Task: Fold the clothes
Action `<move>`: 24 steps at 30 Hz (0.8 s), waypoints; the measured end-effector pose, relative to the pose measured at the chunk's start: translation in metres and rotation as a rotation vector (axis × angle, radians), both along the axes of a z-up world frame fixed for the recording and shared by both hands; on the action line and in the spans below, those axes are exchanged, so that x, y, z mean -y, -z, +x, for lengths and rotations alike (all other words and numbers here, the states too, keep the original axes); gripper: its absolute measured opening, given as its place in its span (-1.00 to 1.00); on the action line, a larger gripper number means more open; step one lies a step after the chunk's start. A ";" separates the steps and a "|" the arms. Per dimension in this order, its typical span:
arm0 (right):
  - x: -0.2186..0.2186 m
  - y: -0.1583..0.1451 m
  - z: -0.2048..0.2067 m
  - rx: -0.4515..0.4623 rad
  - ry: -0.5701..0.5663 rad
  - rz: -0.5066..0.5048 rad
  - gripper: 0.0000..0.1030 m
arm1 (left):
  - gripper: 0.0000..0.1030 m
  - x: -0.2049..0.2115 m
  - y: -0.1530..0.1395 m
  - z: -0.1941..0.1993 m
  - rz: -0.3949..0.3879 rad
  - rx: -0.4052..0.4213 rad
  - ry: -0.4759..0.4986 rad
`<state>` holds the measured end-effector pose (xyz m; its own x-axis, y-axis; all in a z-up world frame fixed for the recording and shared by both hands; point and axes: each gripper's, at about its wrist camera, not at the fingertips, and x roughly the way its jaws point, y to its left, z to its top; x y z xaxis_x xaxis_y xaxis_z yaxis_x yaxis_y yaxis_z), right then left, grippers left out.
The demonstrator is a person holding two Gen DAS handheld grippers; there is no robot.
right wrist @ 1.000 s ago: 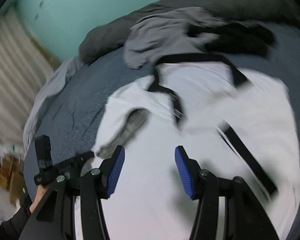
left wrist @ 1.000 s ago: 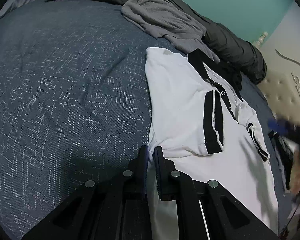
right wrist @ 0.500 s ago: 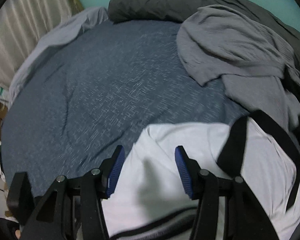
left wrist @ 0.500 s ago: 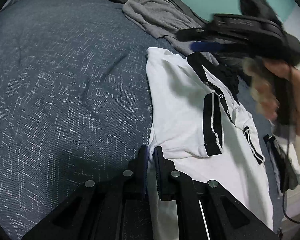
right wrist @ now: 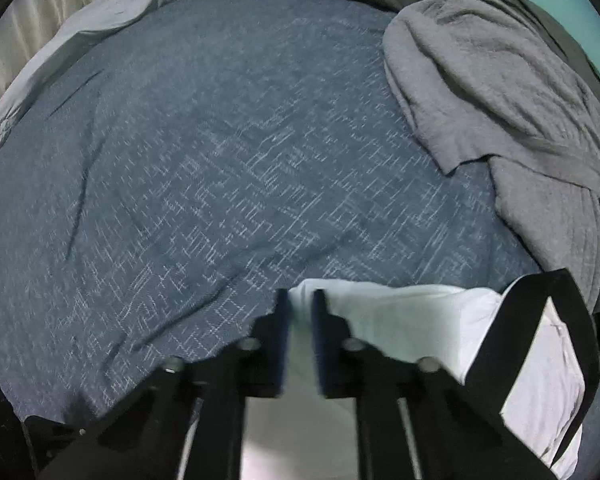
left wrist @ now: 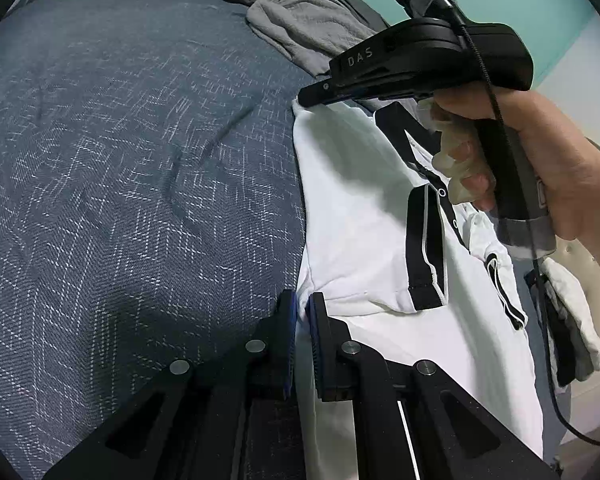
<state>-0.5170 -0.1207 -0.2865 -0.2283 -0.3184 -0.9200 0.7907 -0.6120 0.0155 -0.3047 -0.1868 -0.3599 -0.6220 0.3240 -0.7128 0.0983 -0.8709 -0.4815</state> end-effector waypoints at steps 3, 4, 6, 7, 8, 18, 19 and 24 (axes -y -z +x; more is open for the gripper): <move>-0.003 -0.006 -0.003 -0.039 0.022 -0.027 -0.98 | -0.86 -0.001 0.000 0.001 -0.002 0.000 -0.001; -0.005 -0.009 -0.005 -0.053 0.031 -0.038 -0.98 | -0.86 -0.001 0.000 0.001 -0.001 0.000 -0.001; -0.006 -0.014 -0.009 -0.080 0.049 -0.055 -0.98 | -0.86 0.000 0.000 0.001 0.004 0.001 -0.003; -0.007 -0.016 -0.011 -0.091 0.056 -0.062 -0.98 | -0.86 0.000 0.001 0.001 0.007 0.001 -0.004; -0.007 -0.018 -0.013 -0.102 0.063 -0.068 -0.98 | -0.86 0.000 0.001 0.001 0.009 0.001 -0.004; 0.004 -0.001 -0.028 -0.056 0.103 -0.071 -0.98 | -0.86 0.003 0.001 0.002 0.027 0.003 -0.007; 0.004 0.000 -0.029 -0.044 0.105 -0.075 -0.98 | -0.86 0.003 0.000 0.002 0.025 0.003 -0.007; -0.014 -0.013 -0.039 -0.048 0.163 -0.119 -0.71 | -0.86 0.002 -0.001 0.003 0.020 0.004 -0.007</move>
